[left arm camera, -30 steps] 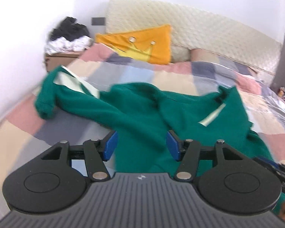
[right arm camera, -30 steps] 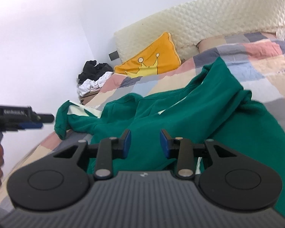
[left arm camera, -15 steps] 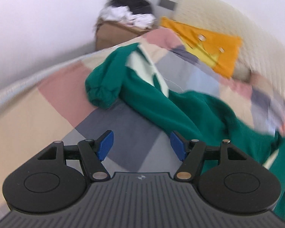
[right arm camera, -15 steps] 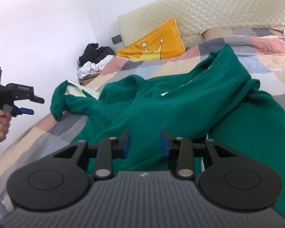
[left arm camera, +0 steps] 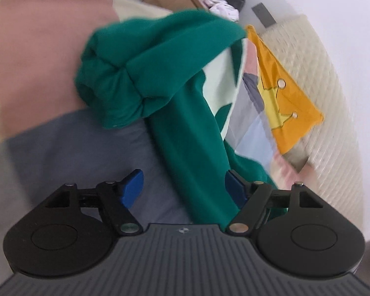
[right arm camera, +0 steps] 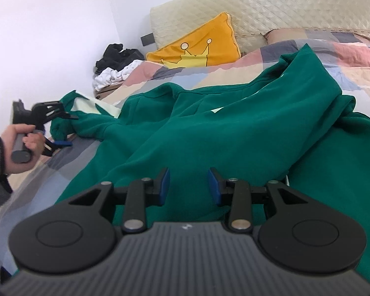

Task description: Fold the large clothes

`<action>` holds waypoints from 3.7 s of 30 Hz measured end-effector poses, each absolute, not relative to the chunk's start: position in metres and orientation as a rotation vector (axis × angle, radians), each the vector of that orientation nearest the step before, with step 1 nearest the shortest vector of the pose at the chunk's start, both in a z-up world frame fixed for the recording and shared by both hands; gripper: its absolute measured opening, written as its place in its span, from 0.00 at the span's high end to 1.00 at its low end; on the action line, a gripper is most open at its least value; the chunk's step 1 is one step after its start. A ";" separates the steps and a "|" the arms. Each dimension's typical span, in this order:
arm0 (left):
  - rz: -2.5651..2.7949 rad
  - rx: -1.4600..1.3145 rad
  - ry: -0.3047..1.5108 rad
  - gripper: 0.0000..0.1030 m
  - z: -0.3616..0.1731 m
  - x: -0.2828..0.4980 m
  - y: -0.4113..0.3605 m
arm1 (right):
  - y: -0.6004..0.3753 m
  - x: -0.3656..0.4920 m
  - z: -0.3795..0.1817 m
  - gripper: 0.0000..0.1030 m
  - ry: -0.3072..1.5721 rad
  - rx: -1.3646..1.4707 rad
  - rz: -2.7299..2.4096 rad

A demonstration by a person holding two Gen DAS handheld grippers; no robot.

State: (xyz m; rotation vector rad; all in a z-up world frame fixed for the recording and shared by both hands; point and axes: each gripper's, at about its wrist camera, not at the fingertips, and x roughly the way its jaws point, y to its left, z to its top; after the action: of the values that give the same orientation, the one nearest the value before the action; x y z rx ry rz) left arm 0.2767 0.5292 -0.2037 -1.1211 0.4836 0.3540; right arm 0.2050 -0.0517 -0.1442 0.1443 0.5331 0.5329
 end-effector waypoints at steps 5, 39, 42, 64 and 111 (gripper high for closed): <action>0.402 -1.197 0.421 0.25 -0.227 0.313 0.551 | -0.046 0.209 -0.145 0.64 0.507 0.134 0.521; 0.743 -0.215 0.462 0.86 -0.027 0.398 0.495 | -0.071 0.209 -0.120 0.63 0.453 0.211 0.476; 0.686 -0.098 0.452 0.86 0.015 0.408 0.456 | -0.080 0.203 -0.110 0.63 0.412 0.214 0.472; 0.316 0.236 0.428 0.86 0.055 0.358 0.162 | -0.187 0.178 -0.076 0.60 0.283 0.446 0.409; 0.024 -0.099 0.608 0.36 -0.106 0.211 0.076 | -0.183 0.203 -0.102 0.59 0.371 0.310 0.307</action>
State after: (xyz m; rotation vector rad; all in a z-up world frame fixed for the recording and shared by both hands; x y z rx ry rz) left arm 0.2108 0.0758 -0.1056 -0.0990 0.6077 0.0238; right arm 0.2029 -0.1828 -0.1018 0.3102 0.3706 0.3067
